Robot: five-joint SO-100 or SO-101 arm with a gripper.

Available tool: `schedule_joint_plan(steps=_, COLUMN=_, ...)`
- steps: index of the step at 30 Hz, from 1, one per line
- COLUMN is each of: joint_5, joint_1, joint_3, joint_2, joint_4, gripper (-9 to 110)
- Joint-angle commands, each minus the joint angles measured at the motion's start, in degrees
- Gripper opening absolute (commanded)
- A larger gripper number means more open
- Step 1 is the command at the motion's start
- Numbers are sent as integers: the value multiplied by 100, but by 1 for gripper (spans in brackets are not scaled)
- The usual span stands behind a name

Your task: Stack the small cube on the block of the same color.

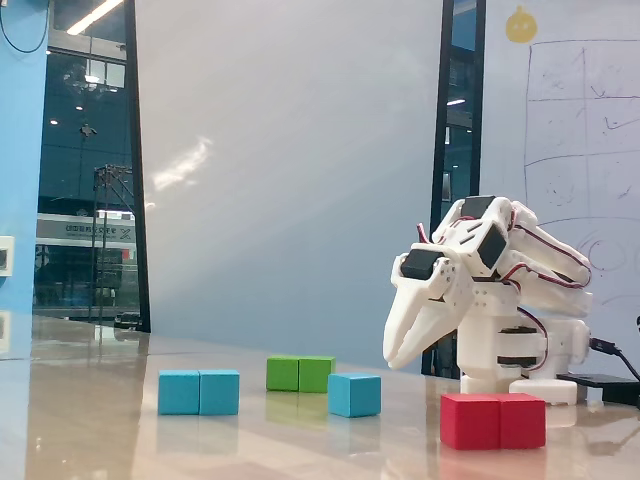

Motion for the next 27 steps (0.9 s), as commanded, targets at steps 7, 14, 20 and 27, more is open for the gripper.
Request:
schedule_joint_plan(steps=7, joint_5=0, joint_1=-18, joint_3=-123, joint_2=185, joint_4=0, gripper=0)
schedule_joint_plan(steps=14, joint_5=0, joint_1=-18, joint_3=-123, joint_2=185, joint_4=0, gripper=0)
schedule_joint_plan(steps=20, joint_5=0, joint_1=-26, joint_3=-123, joint_2=185, joint_4=0, gripper=1)
schedule_joint_plan(steps=27, joint_5=0, joint_1=18, joint_3=-211, joint_2=114, joint_4=0, gripper=1)
